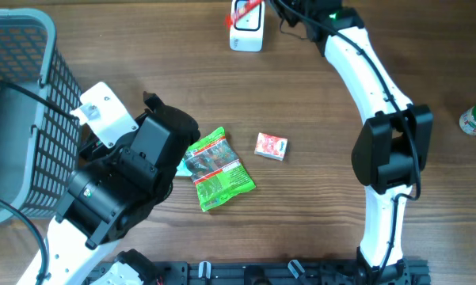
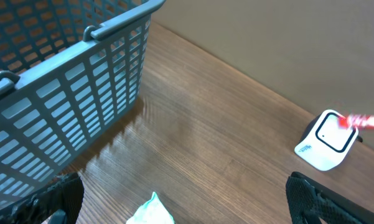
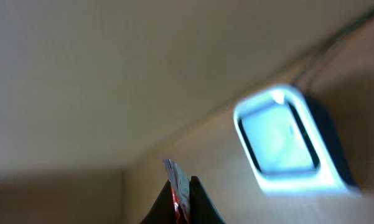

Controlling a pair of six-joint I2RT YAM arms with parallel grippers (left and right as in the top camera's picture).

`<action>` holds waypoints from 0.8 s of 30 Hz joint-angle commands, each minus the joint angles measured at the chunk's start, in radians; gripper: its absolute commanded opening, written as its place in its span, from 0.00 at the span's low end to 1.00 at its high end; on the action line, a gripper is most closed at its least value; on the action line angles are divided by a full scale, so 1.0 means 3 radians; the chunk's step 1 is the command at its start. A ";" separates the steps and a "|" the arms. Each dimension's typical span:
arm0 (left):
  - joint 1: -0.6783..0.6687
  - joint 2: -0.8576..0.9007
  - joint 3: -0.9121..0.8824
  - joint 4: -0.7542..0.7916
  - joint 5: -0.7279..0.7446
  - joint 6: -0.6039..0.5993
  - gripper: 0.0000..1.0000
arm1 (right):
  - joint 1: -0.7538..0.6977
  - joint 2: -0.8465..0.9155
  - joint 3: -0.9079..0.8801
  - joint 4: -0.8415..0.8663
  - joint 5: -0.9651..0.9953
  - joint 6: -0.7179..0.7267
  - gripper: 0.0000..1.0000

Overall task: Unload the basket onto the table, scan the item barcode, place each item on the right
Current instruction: 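Hold the stick pack barcode in front of the scanner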

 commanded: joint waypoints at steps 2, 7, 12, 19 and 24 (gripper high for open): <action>-0.0020 0.0008 -0.0009 -0.0001 -0.0078 -0.0041 1.00 | 0.0010 0.0455 0.0018 0.0543 0.0416 0.0537 0.04; -0.0020 0.0008 -0.0009 -0.0001 -0.0079 -0.0041 1.00 | 0.0000 0.0861 0.0018 0.0895 0.0366 0.0996 0.04; -0.0020 0.0008 -0.0009 -0.0001 -0.0078 -0.0041 1.00 | -0.0015 0.1005 0.0018 0.0844 0.0340 0.1013 0.04; -0.0020 0.0008 -0.0009 -0.0001 -0.0078 -0.0041 1.00 | -0.0103 0.1010 0.0019 0.0800 0.0389 0.0977 0.05; -0.0020 0.0008 -0.0009 -0.0001 -0.0078 -0.0041 1.00 | -0.0228 0.1008 0.0022 0.0772 0.0118 0.0805 0.04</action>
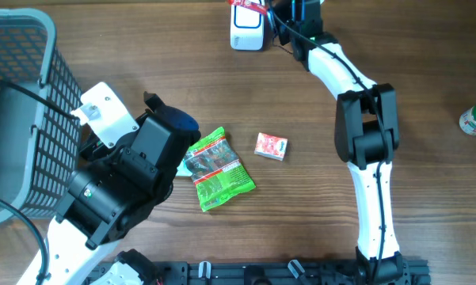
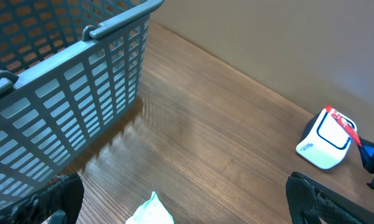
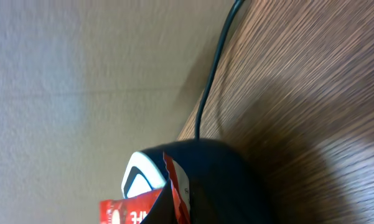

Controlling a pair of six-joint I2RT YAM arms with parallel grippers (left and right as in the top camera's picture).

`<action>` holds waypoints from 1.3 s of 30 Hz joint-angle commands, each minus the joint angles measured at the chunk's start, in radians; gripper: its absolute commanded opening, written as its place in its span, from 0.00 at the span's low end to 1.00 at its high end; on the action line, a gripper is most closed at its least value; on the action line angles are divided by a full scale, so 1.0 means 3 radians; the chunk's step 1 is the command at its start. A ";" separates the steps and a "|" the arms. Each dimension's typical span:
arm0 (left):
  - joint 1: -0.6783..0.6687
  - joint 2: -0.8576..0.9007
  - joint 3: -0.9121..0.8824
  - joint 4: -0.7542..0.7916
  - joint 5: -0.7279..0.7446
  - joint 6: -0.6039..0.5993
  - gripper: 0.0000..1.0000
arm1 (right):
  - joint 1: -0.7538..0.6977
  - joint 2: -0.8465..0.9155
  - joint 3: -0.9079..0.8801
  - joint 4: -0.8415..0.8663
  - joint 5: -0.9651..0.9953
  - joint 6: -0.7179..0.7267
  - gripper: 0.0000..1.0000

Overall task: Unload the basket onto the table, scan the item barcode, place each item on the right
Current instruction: 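Hold the stick pack barcode in front of the scanner, then carry the stick pack right and drop it beside the jar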

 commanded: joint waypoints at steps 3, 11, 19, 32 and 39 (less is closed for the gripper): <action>-0.0009 0.0008 -0.0009 -0.0001 -0.0076 -0.0039 1.00 | -0.0228 -0.0011 0.0023 -0.0015 -0.0364 -0.0137 0.04; -0.0009 0.0008 -0.0009 -0.0001 -0.0076 -0.0041 1.00 | -0.0271 -0.0249 0.0023 -0.0224 -0.0479 -0.0856 0.05; -0.0009 0.0008 -0.0009 -0.0001 -0.0076 -0.0041 1.00 | -0.0182 -0.0370 0.0023 -0.0657 -0.0478 -0.1403 0.05; -0.0009 0.0008 -0.0009 -0.0001 -0.0076 -0.0041 1.00 | -0.0174 -0.0802 0.0023 -0.1331 0.0436 -0.1742 0.04; -0.0009 0.0008 -0.0009 -0.0001 -0.0076 -0.0041 1.00 | -0.0326 -0.1364 0.0022 -0.2494 0.2066 -0.1849 0.04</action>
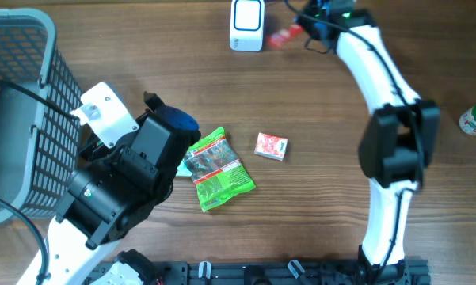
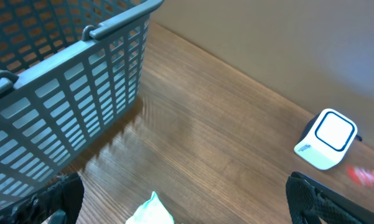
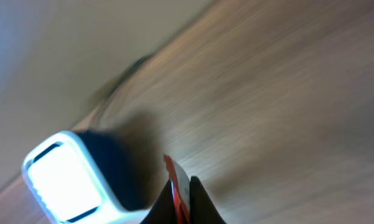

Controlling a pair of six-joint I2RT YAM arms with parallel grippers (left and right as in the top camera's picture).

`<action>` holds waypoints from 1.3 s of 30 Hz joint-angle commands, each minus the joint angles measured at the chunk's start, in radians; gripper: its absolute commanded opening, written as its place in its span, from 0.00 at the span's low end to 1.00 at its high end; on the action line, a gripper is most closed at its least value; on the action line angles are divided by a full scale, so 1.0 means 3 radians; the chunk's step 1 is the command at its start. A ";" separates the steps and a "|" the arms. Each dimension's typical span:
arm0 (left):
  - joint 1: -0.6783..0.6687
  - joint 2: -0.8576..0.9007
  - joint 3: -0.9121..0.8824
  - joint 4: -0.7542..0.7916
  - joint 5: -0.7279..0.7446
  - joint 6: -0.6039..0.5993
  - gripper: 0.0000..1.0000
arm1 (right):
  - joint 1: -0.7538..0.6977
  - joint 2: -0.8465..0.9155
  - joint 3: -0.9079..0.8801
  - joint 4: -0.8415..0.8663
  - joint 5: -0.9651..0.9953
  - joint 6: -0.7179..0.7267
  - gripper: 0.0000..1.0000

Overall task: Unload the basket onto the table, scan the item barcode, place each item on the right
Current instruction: 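Carry the stick pack right and drop it beside the jar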

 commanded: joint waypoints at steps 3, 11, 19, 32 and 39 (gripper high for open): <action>-0.0009 0.0008 -0.0009 -0.0001 -0.0076 -0.0041 1.00 | -0.0356 -0.0496 0.0022 -0.0810 0.1637 -0.0098 0.04; -0.0009 0.0008 -0.0009 -0.0001 -0.0076 -0.0041 1.00 | -0.1020 -0.0476 -0.0262 -0.1890 0.2205 0.1141 0.04; -0.0009 0.0008 -0.0009 -0.0001 -0.0076 -0.0041 1.00 | -0.1322 -0.0476 -0.0575 -0.2061 0.2182 0.1634 0.50; -0.0009 0.0008 -0.0009 -0.0001 -0.0076 -0.0041 1.00 | -0.1127 -0.0692 -0.0370 -0.1944 0.1096 0.0932 0.89; -0.0009 0.0008 -0.0009 -0.0001 -0.0076 -0.0041 1.00 | -0.0558 -0.0704 -0.0371 -0.2005 -0.0992 -0.0890 1.00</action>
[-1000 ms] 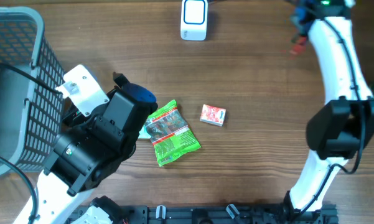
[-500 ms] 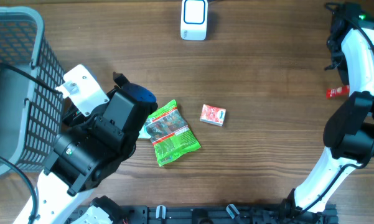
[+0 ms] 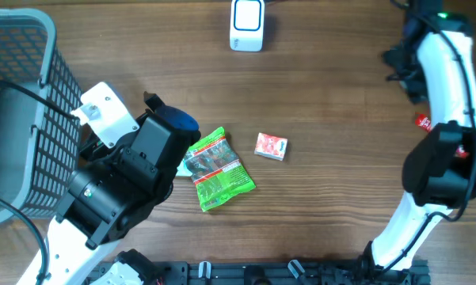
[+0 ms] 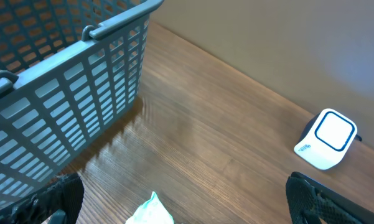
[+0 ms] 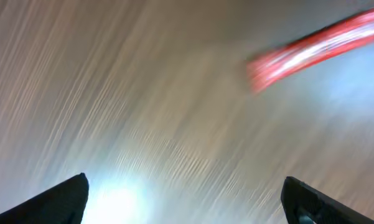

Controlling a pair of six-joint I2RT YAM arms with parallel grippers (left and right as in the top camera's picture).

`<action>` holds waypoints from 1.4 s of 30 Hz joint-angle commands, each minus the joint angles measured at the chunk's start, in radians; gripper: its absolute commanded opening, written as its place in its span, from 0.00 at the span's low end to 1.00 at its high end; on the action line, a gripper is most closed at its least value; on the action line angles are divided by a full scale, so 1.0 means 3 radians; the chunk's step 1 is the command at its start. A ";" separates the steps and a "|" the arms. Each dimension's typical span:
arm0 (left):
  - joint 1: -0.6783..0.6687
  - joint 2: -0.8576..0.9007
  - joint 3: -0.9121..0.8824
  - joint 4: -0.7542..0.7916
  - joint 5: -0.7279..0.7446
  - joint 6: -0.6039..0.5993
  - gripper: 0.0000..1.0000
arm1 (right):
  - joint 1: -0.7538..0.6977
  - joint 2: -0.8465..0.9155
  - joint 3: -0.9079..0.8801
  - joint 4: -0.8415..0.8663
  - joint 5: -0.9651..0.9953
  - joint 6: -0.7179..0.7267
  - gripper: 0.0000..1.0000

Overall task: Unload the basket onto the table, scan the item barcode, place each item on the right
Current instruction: 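Carry the stick pack right and drop it beside the jar, then reach the right gripper to the red-white Kleenex pack and grasp it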

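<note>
The white scanner (image 3: 246,24) stands at the table's far edge; it also shows in the left wrist view as the scanner (image 4: 327,138). A small red packet (image 3: 424,121) lies on the wood at the right, blurred red packet (image 5: 311,46) in the right wrist view. My right gripper (image 3: 402,70) is open above the table near it, gripper (image 5: 187,205) with nothing between its fingers. My left gripper (image 4: 187,208) is open over a corner of the green packet (image 3: 218,169).
A grey basket (image 3: 20,103) fills the left side, and its wall is the basket (image 4: 62,93) in the left wrist view. A small red box (image 3: 271,146) lies mid-table right of the green packet. My right arm's elbow (image 3: 437,170) stands at the right edge.
My right gripper was shut on the red packet just right of the scanner. Now it is open at the far right, and the packet lies on the table there. The left arm has not moved.
My right gripper held the red packet over the scanner, which glowed red. It was still at the scanner at the following moment, then right of it with the packet. Now the packet lies let go at the table's right side. The left arm stayed still throughout.
</note>
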 commanded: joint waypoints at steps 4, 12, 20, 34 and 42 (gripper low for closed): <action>-0.0009 0.0008 -0.0009 -0.0001 -0.0076 -0.0041 1.00 | 0.0778 -0.0085 0.0047 -0.0345 -0.1373 -0.1136 1.00; -0.0009 0.0008 -0.0009 -0.0001 -0.0076 -0.0041 1.00 | 0.1537 -0.0085 -0.0392 -0.0432 -0.1359 -0.0827 1.00; -0.0009 0.0008 -0.0009 -0.0001 -0.0076 -0.0041 1.00 | 0.2351 -0.0085 -0.0679 -0.0263 -0.0582 -0.0841 1.00; -0.0009 0.0008 -0.0009 -0.0001 -0.0076 -0.0041 1.00 | 0.2574 0.0273 -0.0682 0.0039 -0.0432 -0.0624 0.93; -0.0009 0.0008 -0.0009 -0.0001 -0.0076 -0.0041 1.00 | 0.2633 0.0383 -0.0683 -0.0053 -0.0155 -0.0319 0.93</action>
